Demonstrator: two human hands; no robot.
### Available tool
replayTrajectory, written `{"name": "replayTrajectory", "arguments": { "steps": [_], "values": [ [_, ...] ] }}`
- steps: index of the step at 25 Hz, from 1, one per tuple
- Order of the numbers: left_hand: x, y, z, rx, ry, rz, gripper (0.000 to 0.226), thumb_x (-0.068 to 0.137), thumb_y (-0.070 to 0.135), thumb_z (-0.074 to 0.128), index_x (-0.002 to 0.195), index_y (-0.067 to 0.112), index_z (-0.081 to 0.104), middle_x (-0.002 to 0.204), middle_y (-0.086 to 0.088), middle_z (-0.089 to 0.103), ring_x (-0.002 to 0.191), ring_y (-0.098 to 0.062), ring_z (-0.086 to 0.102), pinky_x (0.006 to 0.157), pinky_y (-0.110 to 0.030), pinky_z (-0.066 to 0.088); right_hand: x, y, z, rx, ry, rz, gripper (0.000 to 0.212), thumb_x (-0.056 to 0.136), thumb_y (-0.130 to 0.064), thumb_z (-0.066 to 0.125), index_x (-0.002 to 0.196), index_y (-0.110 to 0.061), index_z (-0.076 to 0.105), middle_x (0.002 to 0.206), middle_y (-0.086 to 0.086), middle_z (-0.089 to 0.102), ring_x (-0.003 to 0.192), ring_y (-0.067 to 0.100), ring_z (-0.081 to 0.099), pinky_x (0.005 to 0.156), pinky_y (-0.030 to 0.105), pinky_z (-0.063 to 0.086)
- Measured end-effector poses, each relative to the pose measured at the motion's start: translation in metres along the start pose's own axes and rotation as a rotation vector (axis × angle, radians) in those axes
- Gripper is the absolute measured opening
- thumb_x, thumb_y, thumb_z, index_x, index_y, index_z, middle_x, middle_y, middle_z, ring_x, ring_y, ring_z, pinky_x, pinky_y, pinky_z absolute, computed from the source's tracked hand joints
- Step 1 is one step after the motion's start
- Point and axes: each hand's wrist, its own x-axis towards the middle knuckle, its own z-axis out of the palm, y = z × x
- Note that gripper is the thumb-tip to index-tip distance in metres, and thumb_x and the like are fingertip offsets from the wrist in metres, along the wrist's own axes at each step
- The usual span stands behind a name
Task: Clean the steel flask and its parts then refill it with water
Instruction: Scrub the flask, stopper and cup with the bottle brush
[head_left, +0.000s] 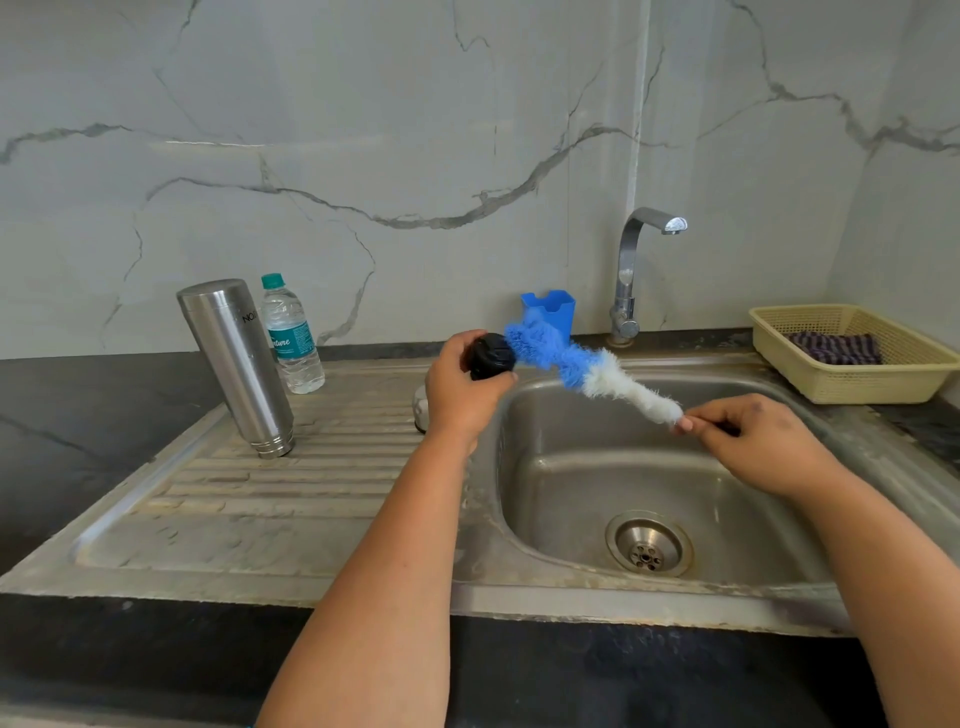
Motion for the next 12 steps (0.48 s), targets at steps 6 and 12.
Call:
{"name": "replayTrajectory", "arguments": {
  "steps": [6, 12],
  "values": [
    [-0.001, -0.002, 0.006, 0.153, 0.034, 0.039, 0.053, 0.068, 0.001, 0.081, 0.113, 0.022, 0.065, 0.102, 0.008, 0.065, 0.100, -0.014, 0.064, 0.086, -0.024, 0.051, 0.000, 0.001, 0.004, 0.070, 0.067, 0.044, 0.016, 0.094, -0.029, 0.058, 0.089, -0.033, 0.073, 0.058, -0.002, 0.056, 0.050, 0.011, 0.043, 0.051, 0.024, 0.036],
    [-0.004, 0.001, 0.007, 0.180, 0.029, -0.014, 0.051, 0.071, 0.011, 0.086, 0.116, 0.018, 0.064, 0.102, 0.009, 0.065, 0.096, -0.010, 0.063, 0.082, -0.024, 0.050, 0.001, -0.005, 0.005, 0.083, -0.055, 0.007, 0.022, 0.093, -0.027, 0.061, 0.080, -0.040, 0.073, 0.051, -0.010, 0.056, 0.051, 0.013, 0.043, 0.055, 0.027, 0.039]
  ]
}}
